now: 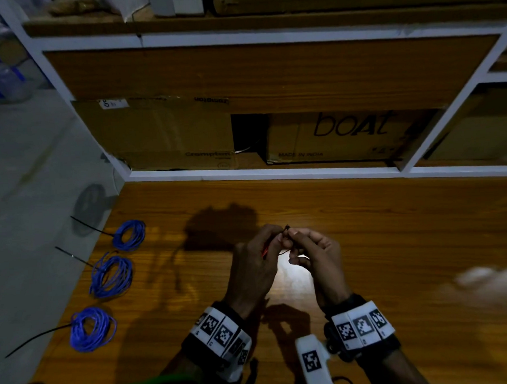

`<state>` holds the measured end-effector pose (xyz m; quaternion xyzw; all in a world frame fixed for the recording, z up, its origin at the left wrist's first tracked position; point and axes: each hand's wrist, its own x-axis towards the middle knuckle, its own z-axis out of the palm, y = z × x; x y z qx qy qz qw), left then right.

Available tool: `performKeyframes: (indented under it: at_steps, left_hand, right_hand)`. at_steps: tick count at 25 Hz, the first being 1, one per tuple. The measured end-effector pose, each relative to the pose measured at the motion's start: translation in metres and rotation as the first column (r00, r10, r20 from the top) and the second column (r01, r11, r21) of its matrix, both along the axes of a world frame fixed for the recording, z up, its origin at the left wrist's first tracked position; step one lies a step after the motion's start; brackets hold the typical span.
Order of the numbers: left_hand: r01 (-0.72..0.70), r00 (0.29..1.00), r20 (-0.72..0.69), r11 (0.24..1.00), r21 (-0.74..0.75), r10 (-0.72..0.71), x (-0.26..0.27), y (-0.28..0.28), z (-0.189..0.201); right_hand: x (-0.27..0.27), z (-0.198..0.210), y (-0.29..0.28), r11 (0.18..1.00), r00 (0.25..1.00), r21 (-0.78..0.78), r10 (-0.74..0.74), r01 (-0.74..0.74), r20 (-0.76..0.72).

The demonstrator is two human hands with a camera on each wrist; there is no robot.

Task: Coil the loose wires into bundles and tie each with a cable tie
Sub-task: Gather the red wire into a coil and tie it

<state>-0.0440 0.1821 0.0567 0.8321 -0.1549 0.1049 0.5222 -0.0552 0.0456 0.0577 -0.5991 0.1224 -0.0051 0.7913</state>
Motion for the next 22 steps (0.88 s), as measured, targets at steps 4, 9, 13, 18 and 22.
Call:
performKeyframes:
  at_steps: [4, 9, 13, 18, 22]
  left_hand:
    - [0.001, 1.000, 0.010, 1.000, 0.007, -0.001, -0.0004, -0.0001, 0.0015]
    - [-0.004, 1.000, 0.000, 1.000, 0.009, 0.004, 0.0000, 0.0003, -0.0002]
    - [-0.012, 1.000, -0.007, 1.000, 0.009, 0.012, 0.0028, 0.0013, -0.0020]
    - [0.000, 1.000, -0.015, 1.000, -0.001, 0.000, 0.0026, 0.0019, -0.0014]
    - [0.005, 1.000, -0.014, 1.000, -0.013, -0.005, 0.0003, 0.0017, 0.0014]
  right_hand:
    - [0.0015, 0.0032, -0.0006, 1.000, 1.000, 0.022, -0.007, 0.006, 0.018]
    - [0.0029, 0.0029, -0.0016, 1.000, 1.000, -0.008, 0.020, -0.020, 0.005]
    - [0.0005, 0.0018, -0.0008, 1.000, 1.000, 0.009, 0.004, -0.004, 0.014]
    - [0.0008, 0.0041, -0.0010, 1.000, 1.000, 0.030, -0.001, 0.000, 0.016]
    - [0.0001, 0.0027, 0.0002, 1.000, 1.000, 0.031, 0.002, -0.002, -0.002]
